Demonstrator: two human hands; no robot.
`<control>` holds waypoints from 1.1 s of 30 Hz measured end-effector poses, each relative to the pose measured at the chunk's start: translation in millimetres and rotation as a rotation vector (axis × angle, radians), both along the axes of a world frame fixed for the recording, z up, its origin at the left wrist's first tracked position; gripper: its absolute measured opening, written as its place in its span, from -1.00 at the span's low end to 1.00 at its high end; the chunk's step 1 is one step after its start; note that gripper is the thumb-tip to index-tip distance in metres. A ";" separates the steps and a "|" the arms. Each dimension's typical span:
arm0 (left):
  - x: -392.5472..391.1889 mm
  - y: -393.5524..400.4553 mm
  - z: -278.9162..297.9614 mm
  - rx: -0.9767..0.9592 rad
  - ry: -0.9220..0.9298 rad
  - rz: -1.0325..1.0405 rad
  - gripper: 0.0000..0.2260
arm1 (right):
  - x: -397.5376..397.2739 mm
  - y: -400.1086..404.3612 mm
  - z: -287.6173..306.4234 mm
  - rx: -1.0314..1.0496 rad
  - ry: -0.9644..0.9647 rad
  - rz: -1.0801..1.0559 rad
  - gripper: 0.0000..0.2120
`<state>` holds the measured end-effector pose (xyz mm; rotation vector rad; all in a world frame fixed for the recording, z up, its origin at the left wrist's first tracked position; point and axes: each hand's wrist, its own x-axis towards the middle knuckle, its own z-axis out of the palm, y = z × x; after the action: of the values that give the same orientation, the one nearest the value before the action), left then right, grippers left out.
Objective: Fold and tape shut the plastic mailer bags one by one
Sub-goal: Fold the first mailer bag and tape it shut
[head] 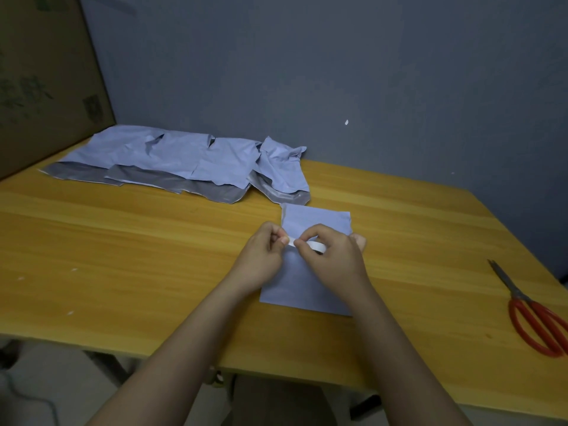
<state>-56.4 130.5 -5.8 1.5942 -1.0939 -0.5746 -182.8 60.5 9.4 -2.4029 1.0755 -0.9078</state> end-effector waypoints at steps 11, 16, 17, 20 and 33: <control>31.5 17.8 -8.0 -0.002 -0.133 0.038 -0.89 | -0.3 -5.6 5.2 0.238 0.005 0.054 -0.81; 43.1 21.3 -15.0 0.062 -0.250 -0.116 -0.93 | 1.4 -10.9 9.2 0.366 -0.008 0.154 -0.81; 44.4 21.4 -17.5 0.073 -0.266 -0.139 -0.91 | 2.5 -11.1 10.3 0.380 -0.001 0.173 -0.82; 43.9 22.6 -20.4 0.088 -0.293 -0.183 -0.86 | 5.8 -12.3 12.4 0.415 0.035 0.194 -0.82; 39.2 27.7 -21.2 0.214 -0.407 -0.209 -0.64 | 29.0 -17.9 8.9 0.504 0.237 0.246 -0.83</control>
<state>-17.2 158.1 -27.0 1.8457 -1.5581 -0.5293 -153.7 42.5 18.3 -2.1751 0.9222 -0.2329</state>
